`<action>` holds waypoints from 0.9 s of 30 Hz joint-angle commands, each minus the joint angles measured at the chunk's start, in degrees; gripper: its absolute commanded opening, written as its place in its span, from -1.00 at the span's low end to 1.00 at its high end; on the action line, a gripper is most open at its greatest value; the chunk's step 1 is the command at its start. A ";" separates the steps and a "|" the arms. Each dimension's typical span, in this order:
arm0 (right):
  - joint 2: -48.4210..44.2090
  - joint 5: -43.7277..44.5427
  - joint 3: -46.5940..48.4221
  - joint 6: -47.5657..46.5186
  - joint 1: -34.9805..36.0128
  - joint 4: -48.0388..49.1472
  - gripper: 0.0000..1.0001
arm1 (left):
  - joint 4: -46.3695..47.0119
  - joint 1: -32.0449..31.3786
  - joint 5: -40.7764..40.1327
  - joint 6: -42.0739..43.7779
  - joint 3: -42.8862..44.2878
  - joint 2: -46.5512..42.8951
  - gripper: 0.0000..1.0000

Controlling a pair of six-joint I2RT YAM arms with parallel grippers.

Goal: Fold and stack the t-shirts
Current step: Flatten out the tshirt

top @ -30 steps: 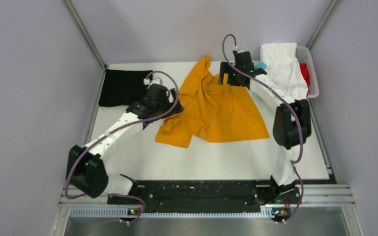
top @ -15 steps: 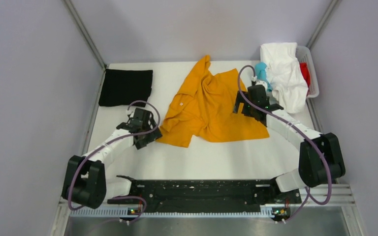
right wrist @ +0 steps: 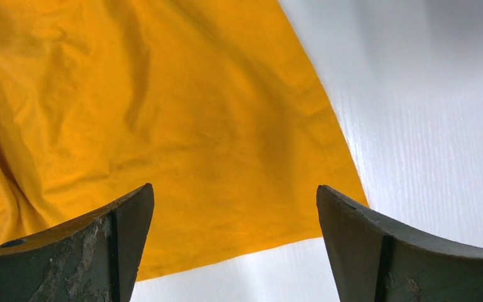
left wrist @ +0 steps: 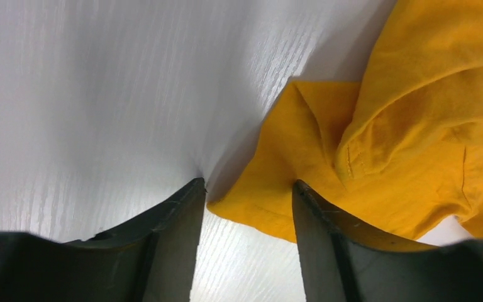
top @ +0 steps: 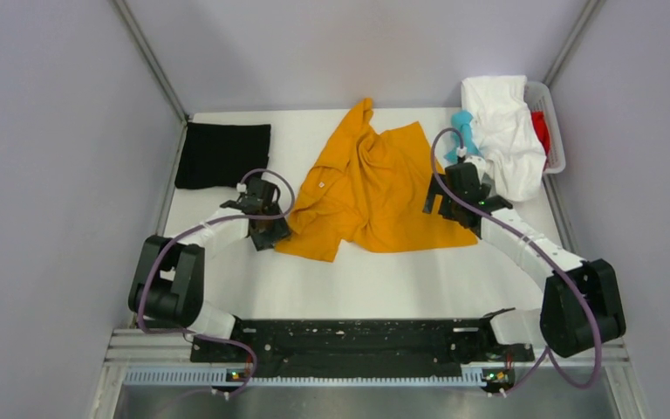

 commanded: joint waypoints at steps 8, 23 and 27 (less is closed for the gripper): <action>-9.23 8.72 -1.41 1.08 -0.14 -4.70 0.97 | -0.96 -2.12 5.35 4.45 0.07 1.82 0.03; -12.26 10.47 -2.72 2.02 -0.11 -6.94 0.97 | -9.53 -10.37 -4.89 3.04 1.09 1.08 -0.09; -12.75 11.67 -2.71 2.98 -0.12 -8.72 0.97 | -9.17 -11.34 -5.18 1.90 0.46 1.34 -0.35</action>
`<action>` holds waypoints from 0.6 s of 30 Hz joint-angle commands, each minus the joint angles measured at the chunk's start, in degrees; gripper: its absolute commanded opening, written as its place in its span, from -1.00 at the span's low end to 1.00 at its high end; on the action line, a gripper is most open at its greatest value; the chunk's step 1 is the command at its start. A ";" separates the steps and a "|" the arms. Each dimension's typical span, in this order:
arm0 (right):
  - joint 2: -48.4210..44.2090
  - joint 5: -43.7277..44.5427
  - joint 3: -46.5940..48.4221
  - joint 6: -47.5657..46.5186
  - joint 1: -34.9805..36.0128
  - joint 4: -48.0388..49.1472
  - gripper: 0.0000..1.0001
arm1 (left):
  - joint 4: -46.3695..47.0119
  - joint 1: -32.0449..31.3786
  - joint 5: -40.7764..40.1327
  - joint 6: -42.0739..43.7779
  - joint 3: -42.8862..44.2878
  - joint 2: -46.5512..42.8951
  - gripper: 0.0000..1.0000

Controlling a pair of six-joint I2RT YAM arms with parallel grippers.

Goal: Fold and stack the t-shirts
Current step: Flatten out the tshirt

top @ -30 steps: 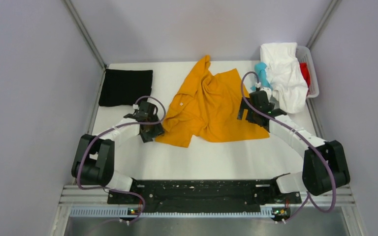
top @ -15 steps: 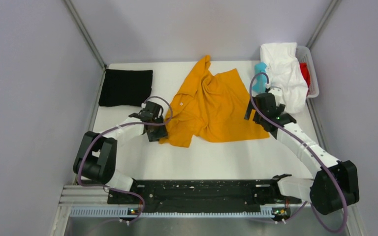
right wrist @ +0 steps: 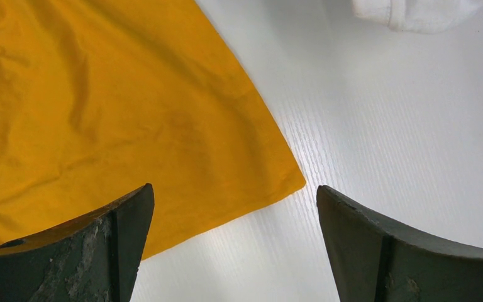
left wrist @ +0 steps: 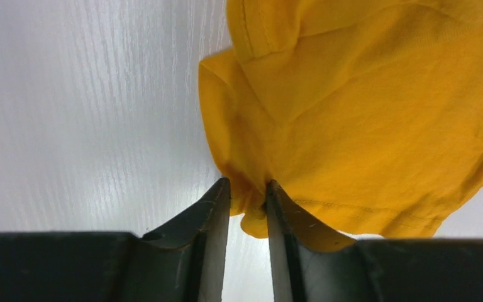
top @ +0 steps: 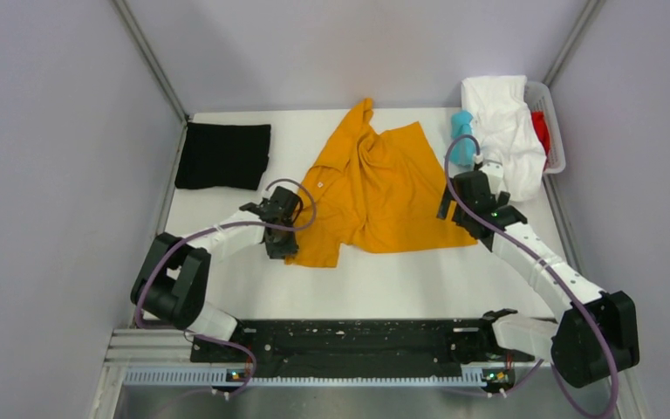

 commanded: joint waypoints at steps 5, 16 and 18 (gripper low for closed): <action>-3.56 4.25 0.01 5.13 -0.18 -7.46 0.97 | -3.19 -1.00 -3.19 -2.94 -1.05 -0.31 -1.00; -5.41 4.67 -7.12 12.35 -3.93 -10.55 0.91 | -4.97 -0.96 -5.80 -5.47 -2.74 -5.10 -1.00; -4.34 3.47 -7.79 11.87 -4.21 -8.61 0.88 | -5.06 -0.93 -5.77 -5.70 -2.83 -5.22 -1.00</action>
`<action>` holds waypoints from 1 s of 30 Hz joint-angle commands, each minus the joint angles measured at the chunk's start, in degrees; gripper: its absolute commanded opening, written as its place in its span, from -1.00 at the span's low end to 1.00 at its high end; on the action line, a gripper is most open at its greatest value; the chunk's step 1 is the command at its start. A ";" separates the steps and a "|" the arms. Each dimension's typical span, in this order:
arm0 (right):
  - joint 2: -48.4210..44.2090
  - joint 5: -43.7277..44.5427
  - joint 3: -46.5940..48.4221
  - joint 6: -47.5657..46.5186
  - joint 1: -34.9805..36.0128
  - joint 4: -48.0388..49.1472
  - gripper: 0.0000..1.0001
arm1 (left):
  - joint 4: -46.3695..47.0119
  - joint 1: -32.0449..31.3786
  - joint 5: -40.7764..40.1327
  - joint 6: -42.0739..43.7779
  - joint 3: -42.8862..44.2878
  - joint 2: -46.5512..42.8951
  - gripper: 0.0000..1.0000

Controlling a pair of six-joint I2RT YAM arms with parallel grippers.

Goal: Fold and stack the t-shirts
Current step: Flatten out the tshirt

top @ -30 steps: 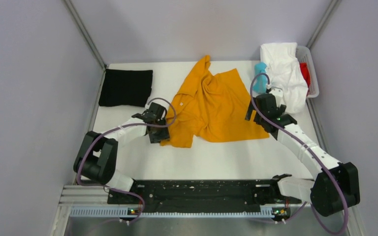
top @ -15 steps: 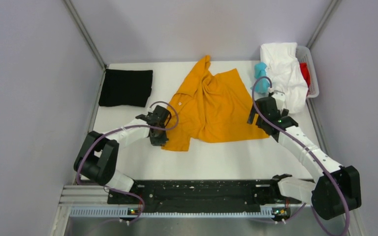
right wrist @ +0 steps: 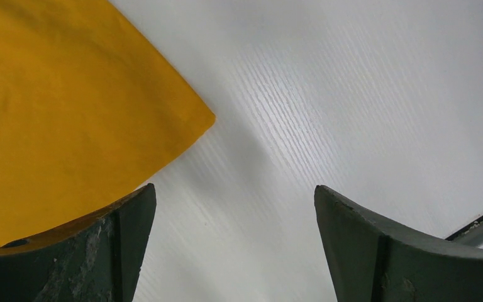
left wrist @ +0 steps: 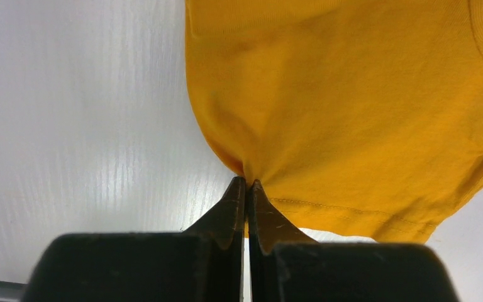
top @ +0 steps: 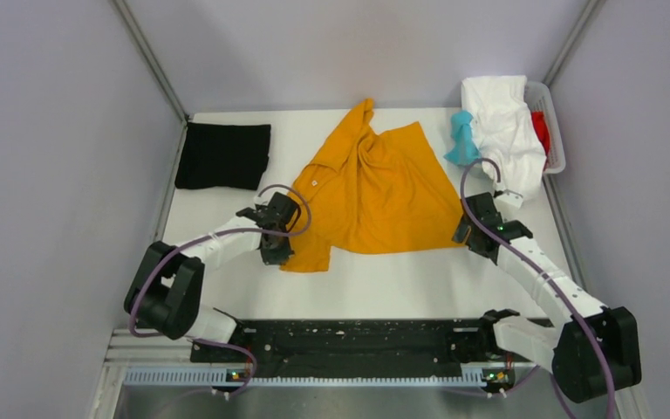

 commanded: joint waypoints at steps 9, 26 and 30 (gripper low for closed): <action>8.71 -9.30 -2.47 -2.36 -3.63 15.60 0.75 | -0.99 -0.17 -1.36 -2.28 -1.47 -2.82 -1.00; 20.31 -11.93 0.74 -2.72 -4.99 18.38 0.37 | -0.52 -0.19 -2.31 -3.46 -1.88 -3.58 -1.00; 20.53 -12.98 0.06 -2.20 -5.10 18.34 0.14 | -0.81 -0.15 -2.86 -3.63 -1.65 -3.66 -1.00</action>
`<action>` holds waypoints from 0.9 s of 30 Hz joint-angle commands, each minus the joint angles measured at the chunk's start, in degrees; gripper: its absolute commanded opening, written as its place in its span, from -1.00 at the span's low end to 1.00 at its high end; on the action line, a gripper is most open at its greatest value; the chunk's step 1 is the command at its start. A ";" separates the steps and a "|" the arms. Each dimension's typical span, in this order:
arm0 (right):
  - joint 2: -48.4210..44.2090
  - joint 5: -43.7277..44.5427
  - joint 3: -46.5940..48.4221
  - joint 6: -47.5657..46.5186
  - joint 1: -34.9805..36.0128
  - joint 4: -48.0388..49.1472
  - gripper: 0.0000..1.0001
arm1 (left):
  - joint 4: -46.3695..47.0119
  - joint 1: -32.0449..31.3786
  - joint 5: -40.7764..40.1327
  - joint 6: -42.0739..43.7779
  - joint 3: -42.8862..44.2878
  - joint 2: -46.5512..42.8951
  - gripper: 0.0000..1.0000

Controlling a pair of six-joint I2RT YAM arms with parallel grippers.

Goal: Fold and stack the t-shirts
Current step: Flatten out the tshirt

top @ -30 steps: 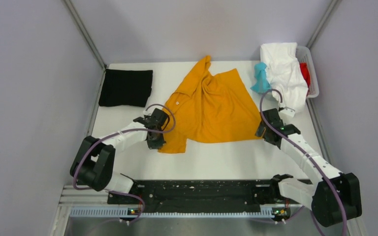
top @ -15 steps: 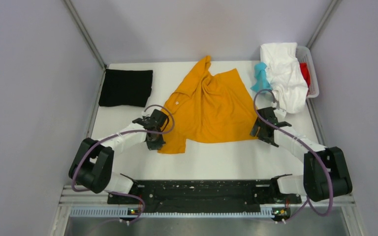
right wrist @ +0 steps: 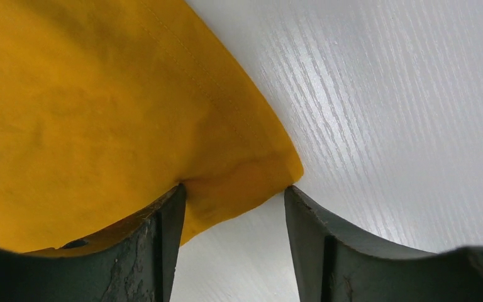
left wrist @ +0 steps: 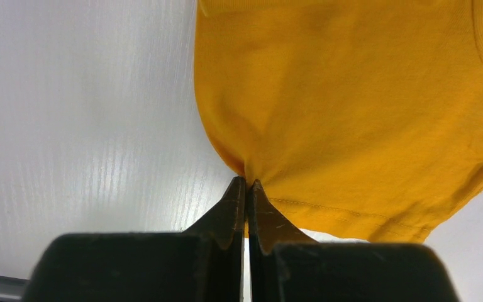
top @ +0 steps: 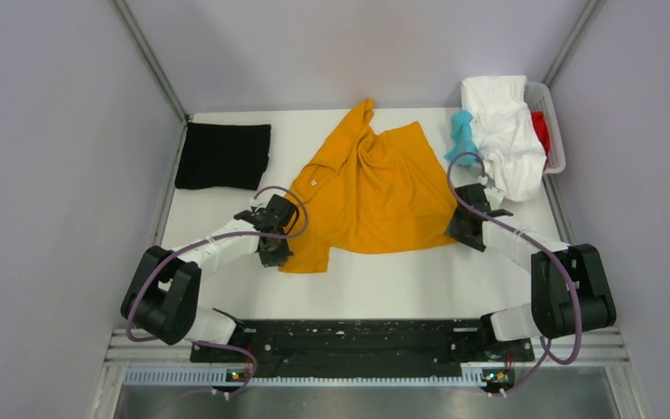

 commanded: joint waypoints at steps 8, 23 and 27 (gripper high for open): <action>1.29 -2.50 -1.96 1.60 -1.28 1.13 -0.40 | -1.38 -0.17 -3.22 -0.97 0.77 -1.74 -1.00; -10.30 -4.26 5.55 -5.81 -1.82 -0.28 -1.00 | -0.60 -0.07 -4.51 1.27 9.41 -10.19 -1.00; -17.60 -5.85 13.89 -8.04 -1.85 -3.62 -1.00 | 0.88 -0.11 -4.31 4.48 17.28 -16.32 -1.00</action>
